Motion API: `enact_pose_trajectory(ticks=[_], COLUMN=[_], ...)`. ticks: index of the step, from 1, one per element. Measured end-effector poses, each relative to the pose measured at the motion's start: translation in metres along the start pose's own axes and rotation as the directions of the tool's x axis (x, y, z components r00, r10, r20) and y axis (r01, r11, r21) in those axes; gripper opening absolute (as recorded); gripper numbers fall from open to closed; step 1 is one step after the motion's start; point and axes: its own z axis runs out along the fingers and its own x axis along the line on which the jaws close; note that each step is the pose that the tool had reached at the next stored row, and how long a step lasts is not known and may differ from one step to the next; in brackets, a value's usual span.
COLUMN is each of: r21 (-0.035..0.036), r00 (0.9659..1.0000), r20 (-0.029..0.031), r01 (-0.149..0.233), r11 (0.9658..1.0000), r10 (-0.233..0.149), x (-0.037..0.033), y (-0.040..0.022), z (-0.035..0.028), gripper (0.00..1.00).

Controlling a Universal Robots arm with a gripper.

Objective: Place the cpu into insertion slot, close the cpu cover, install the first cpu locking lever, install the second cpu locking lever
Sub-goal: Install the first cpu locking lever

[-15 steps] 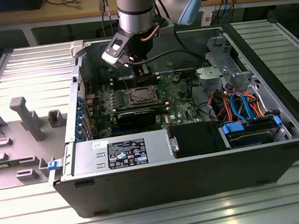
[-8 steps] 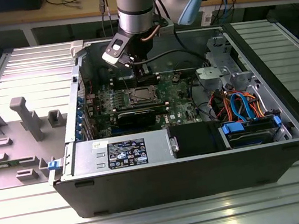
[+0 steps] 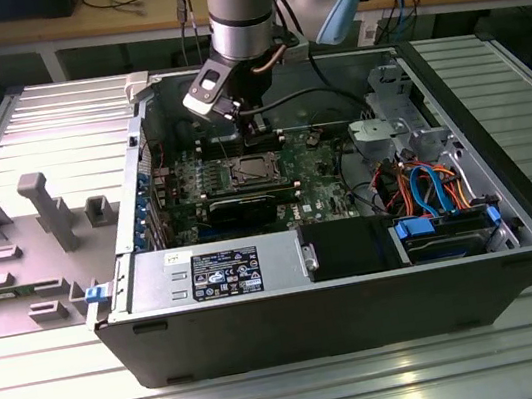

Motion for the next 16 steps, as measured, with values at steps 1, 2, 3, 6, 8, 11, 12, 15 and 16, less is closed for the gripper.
enact_pose_trajectory(ticks=[1, 2, 3, 6, 8, 11, 12, 15, 16], r21=[0.0001, 0.0001, 0.0001, 0.0003, 0.0004, 0.0004, 0.0004, 0.0007, 0.0006], r00=[1.0000, 1.0000, 1.0000, 0.9999, 0.9999, 0.9997, 0.9997, 0.9995, 0.9994], r20=[0.0000, 0.0000, 0.0001, 0.0002, 0.0002, 0.0003, 0.0003, 0.0004, 0.0004], r01=[0.003, 0.006, 0.008, 0.014, 0.017, 0.023, 0.025, 0.031, 0.033], r11=[1.0000, 1.0000, 1.0000, 0.9999, 0.9999, 0.9997, 0.9997, 0.9995, 0.9994], r10=[-0.003, -0.006, -0.008, -0.014, -0.017, -0.023, -0.025, -0.031, -0.033], x=[0.0000, 0.0000, 0.0000, 0.0000, 0.0000, 0.0000, 0.0000, 0.0000, 0.0000], y=[0.0000, 0.0000, 0.0000, 0.0000, 0.0000, 0.0000, 0.0000, 0.0000, 0.0000], z=[0.0000, 0.0000, 0.0000, 0.0000, 0.0000, 0.0000, 0.0000, 0.0000, 0.0000], gripper=[0.11, 0.11, 0.11, 0.11, 0.11, 0.11, 0.11, 0.11, 0.11])
